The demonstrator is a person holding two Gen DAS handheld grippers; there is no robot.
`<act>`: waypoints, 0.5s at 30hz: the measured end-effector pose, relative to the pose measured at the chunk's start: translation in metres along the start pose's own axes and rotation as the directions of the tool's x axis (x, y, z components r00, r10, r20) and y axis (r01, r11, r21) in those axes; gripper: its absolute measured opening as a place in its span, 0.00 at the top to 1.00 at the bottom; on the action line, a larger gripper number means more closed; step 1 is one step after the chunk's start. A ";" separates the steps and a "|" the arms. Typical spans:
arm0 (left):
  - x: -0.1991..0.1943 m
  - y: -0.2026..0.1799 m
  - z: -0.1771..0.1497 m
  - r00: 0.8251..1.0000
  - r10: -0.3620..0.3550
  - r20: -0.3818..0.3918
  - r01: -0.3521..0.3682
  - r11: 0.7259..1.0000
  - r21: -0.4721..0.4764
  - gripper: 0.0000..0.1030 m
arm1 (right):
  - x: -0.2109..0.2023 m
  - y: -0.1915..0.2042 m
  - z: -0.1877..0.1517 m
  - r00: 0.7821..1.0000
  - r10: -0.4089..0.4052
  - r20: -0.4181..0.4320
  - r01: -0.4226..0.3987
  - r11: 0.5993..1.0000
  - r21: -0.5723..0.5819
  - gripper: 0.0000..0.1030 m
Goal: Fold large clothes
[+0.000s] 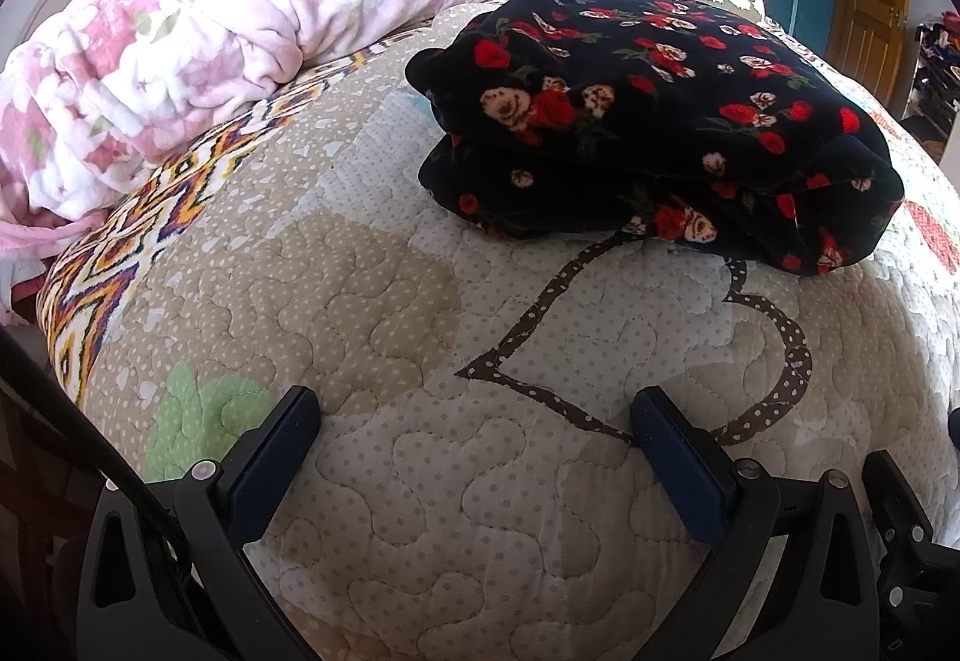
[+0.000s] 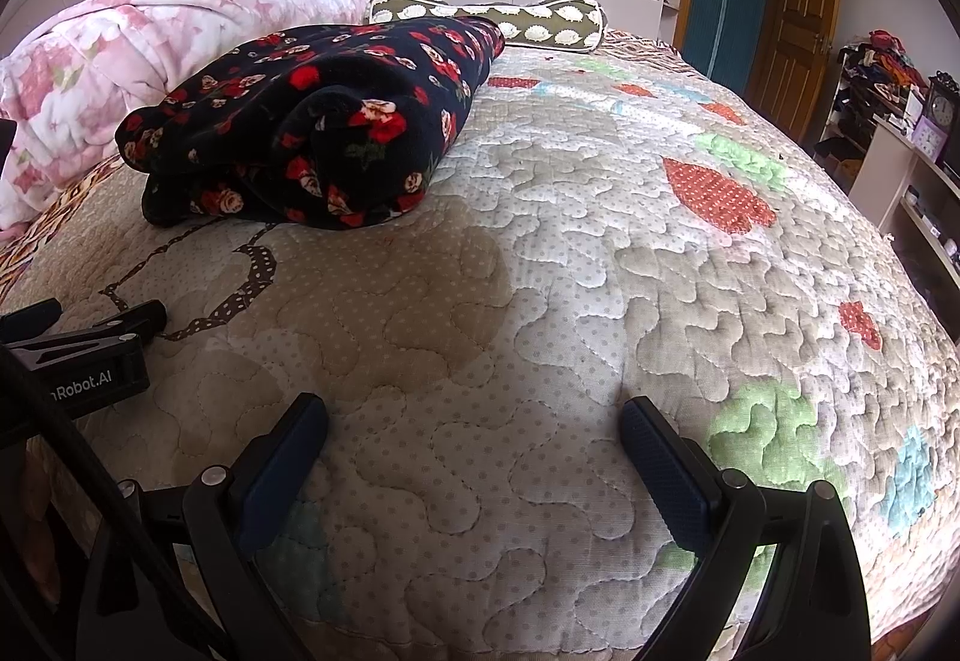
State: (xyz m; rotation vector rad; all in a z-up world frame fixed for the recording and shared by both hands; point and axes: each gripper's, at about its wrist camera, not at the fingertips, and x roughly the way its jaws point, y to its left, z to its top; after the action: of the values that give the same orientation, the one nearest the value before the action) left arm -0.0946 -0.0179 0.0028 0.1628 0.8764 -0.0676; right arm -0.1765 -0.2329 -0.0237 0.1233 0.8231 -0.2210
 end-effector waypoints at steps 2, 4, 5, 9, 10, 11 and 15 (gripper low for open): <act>0.000 0.000 0.000 1.000 0.000 0.000 0.000 1.000 0.000 0.00 | 0.000 0.000 0.000 1.000 0.000 0.001 0.000 1.000 0.000 0.03; 0.000 0.000 0.000 1.000 0.001 0.000 -0.001 1.000 0.000 0.00 | 0.000 0.000 0.000 1.000 -0.001 0.001 0.001 1.000 0.000 0.03; 0.000 -0.001 0.000 1.000 0.001 0.000 -0.001 1.000 0.000 0.00 | 0.000 0.000 0.000 1.000 -0.001 0.001 0.001 1.000 0.000 0.03; 0.000 -0.001 0.000 1.000 -0.001 -0.001 0.001 1.000 -0.002 0.00 | 0.000 0.000 0.000 1.000 -0.002 0.001 0.002 1.000 0.000 0.03; 0.000 -0.002 0.000 1.000 -0.001 0.000 0.001 1.000 -0.003 0.00 | 0.000 0.000 0.000 1.000 -0.002 0.001 0.002 1.000 0.000 0.03; 0.000 -0.002 0.000 1.000 0.000 0.000 0.000 1.000 -0.004 0.00 | 0.000 0.000 0.000 1.000 -0.002 0.000 0.002 1.000 0.000 0.03; 0.000 -0.003 0.000 1.000 0.001 0.001 -0.001 1.000 -0.005 0.00 | 0.000 0.000 0.000 1.000 -0.002 0.002 0.002 1.000 0.000 0.03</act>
State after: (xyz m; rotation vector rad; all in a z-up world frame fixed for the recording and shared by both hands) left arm -0.0952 -0.0213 0.0027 0.1587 0.8752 -0.0649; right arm -0.1768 -0.2327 -0.0240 0.1225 0.8216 -0.2226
